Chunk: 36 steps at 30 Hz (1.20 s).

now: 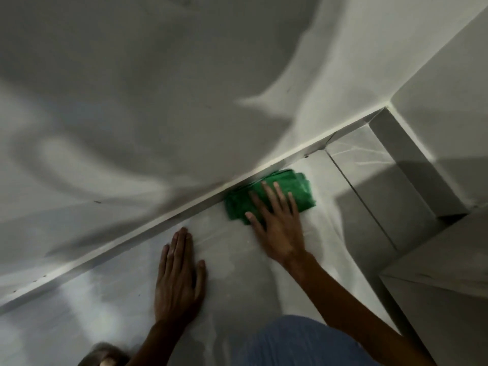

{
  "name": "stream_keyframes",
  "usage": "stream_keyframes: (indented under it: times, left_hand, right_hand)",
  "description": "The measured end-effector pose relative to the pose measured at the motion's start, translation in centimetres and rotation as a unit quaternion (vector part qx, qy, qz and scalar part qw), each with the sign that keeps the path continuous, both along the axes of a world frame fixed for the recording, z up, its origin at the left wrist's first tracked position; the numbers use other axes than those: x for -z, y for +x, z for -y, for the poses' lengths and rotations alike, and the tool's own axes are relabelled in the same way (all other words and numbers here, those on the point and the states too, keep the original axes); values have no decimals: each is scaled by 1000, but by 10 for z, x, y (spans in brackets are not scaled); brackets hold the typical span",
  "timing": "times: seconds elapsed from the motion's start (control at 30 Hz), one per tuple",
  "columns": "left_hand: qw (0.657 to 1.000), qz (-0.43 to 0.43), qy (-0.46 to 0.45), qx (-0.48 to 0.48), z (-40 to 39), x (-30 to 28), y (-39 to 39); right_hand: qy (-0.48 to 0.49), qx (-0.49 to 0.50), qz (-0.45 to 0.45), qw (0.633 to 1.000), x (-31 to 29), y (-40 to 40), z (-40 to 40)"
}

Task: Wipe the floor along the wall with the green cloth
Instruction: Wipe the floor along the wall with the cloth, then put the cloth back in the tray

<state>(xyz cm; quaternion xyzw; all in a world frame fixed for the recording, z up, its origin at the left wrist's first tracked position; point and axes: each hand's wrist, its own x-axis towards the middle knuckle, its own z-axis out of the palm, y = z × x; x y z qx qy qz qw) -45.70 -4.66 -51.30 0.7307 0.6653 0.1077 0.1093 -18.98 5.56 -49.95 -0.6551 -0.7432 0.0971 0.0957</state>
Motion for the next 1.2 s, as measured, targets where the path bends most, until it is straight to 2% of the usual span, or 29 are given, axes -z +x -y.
stream_keyframes:
  times: [0.07, 0.23, 0.47, 0.53, 0.6, 0.63, 0.7, 0.77, 0.87, 0.97, 1.03, 1.13, 1.2]
  left_hand:
    - [1000, 0, -5, -2, 0, 0, -1]
    - [1000, -1, -2, -1, 1, 3, 1]
    - [1000, -1, -22, 4, -4, 5, 0]
    - [999, 10, -34, 12, -5, 1, -3]
    - [997, 11, -65, 26, -8, -10, -6]
    - [996, 17, -88, 27, -11, -20, -6]
    - [990, 50, -133, 6, -21, -47, -1]
    - [985, 81, -150, -6, -35, -87, 10]
    - [986, 78, -145, 13, -50, -153, 24]
    - [983, 76, -154, 69, -57, -221, 43]
    - [982, 79, -137, 107, -57, -265, 59]
    - [978, 84, -109, 155, -51, -339, 97]
    - [973, 103, -122, 168, -44, -387, 129]
  right_hand:
    - [-14, 17, -5, 1000, -1, 12, -2]
    - [-13, -46, -46, 998, -2, 27, 1]
    - [25, -6, -144, 989, 1, 23, 11]
    - [-15, 6, -168, 986, -6, 16, 16]
    - [-98, 30, -209, 972, -18, 10, 23]
    - [-150, 56, -250, 955, -30, 9, 26]
    - [-240, 137, -368, 888, -60, 8, 31]
    - [-292, 234, -507, 777, -94, 14, 40]
    - [-301, 326, -688, 574, -142, 19, 68]
    - [-252, 346, -788, 442, -205, 25, 102]
    - [-231, 366, -808, 399, -261, 28, 120]
    - [-183, 414, -809, 374, -352, 48, 152]
    - [-150, 434, -807, 371, -408, 63, 173]
